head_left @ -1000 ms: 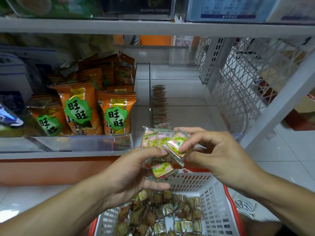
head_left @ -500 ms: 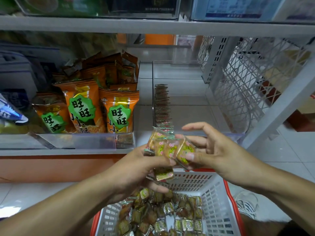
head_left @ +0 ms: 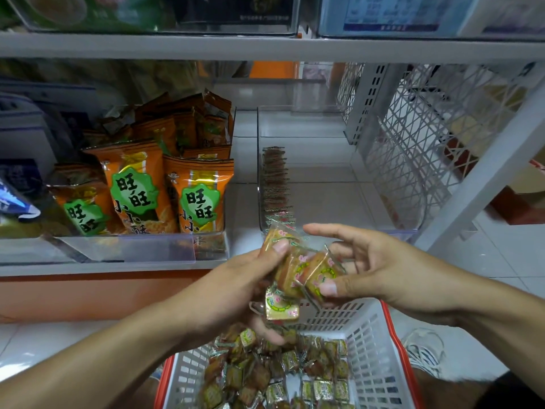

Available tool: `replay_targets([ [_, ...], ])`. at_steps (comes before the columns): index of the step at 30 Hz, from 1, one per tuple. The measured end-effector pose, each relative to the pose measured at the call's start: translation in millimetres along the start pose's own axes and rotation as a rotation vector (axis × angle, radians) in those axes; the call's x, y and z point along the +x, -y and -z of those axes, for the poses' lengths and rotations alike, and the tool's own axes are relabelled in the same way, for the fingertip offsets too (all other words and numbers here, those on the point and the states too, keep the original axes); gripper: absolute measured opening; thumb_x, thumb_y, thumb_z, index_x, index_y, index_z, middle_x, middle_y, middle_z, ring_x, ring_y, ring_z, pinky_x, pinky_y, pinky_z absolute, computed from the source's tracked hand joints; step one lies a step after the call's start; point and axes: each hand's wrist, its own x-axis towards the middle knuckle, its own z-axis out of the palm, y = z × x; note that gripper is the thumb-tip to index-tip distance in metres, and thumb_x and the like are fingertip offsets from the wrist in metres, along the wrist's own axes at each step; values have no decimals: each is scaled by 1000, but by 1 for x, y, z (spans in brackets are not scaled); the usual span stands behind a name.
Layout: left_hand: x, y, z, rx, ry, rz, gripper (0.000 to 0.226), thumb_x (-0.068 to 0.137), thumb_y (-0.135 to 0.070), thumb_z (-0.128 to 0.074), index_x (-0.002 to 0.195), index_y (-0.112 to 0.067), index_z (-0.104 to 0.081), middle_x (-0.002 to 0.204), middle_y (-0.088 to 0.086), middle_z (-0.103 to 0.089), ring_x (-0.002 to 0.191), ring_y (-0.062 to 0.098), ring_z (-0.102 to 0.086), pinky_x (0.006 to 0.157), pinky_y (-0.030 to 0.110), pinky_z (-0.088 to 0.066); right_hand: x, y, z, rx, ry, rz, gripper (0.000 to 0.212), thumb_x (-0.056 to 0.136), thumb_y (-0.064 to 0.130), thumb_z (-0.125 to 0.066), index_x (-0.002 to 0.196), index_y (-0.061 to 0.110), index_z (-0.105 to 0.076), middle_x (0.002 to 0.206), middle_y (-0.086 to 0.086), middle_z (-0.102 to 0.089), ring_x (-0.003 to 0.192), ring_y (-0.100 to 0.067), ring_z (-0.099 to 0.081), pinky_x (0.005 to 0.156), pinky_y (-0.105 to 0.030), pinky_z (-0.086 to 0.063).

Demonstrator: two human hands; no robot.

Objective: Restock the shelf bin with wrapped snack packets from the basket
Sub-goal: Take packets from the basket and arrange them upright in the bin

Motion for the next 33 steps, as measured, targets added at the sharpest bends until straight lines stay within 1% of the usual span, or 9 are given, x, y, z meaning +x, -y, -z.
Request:
replay_targets([
  [3,0,0,-7,210,-32,-54,51,91,-71,-41,121,-41,-70,100,-1,-80,62,12,-73,49,24,-56,1,-2,1,3,67,-43,89,75,-9,-80,147,30,-45,130,-10,-66,111,-34,-70,92,-36,-58],
  [8,8,3,-13,274,-53,-40,60,85,-76,-46,117,-32,-71,95,1,-80,61,15,-71,46,25,-56,3,1,-4,-35,144,-6,72,75,-20,-75,135,11,-50,135,-11,-63,121,-38,-64,101,-50,-52],
  [14,21,-8,-16,171,-162,-76,68,78,-83,-38,105,-33,-76,97,4,-80,74,15,-73,47,26,-56,6,24,0,-175,9,121,68,69,-13,-78,127,9,-52,123,-18,-66,107,-24,-68,94,-47,-54],
  [18,31,-21,-18,-15,-342,-158,59,74,-77,-57,101,-28,-76,89,6,-75,72,15,-70,40,23,-44,18,44,19,-121,-220,190,69,68,-18,-78,126,8,-53,114,-13,-66,93,-20,-67,67,-32,-57],
  [22,42,-23,-17,29,-545,-262,68,75,-58,-82,131,-39,-49,93,-3,-76,67,20,-75,37,23,-44,53,50,45,-454,-547,230,62,71,-4,-82,122,13,-52,105,-10,-68,78,-17,-66,61,-18,-51],
  [26,52,-20,-14,52,-593,-208,110,73,-58,-80,156,-49,-8,103,-8,-76,67,32,-74,40,25,-48,113,32,69,-668,-494,58,40,78,3,-75,108,6,-49,89,-2,-58,72,-15,-53,59,-17,-41],
  [28,59,-18,-14,-46,-555,-187,94,81,-47,-82,152,-43,-22,101,-5,-77,72,31,-77,40,26,-46,143,27,82,-662,-430,18,24,86,3,-63,94,11,-41,84,0,-42,73,-13,-39,64,-26,-40],
  [30,63,-15,-14,-82,-549,-194,62,85,-36,-82,132,-43,-40,94,-4,-77,72,29,-77,40,25,-45,172,23,96,-755,-489,-53,43,83,8,-74,111,17,-43,101,-2,-48,89,-17,-47,84,-35,-47],
  [33,64,-12,-13,-99,-546,-189,60,86,-31,-81,128,-47,-41,95,4,-76,70,31,-77,41,26,-46,201,19,103,-857,-552,-63,61,81,14,-77,135,15,-46,114,-3,-50,100,-20,-50,94,-37,-46],
])
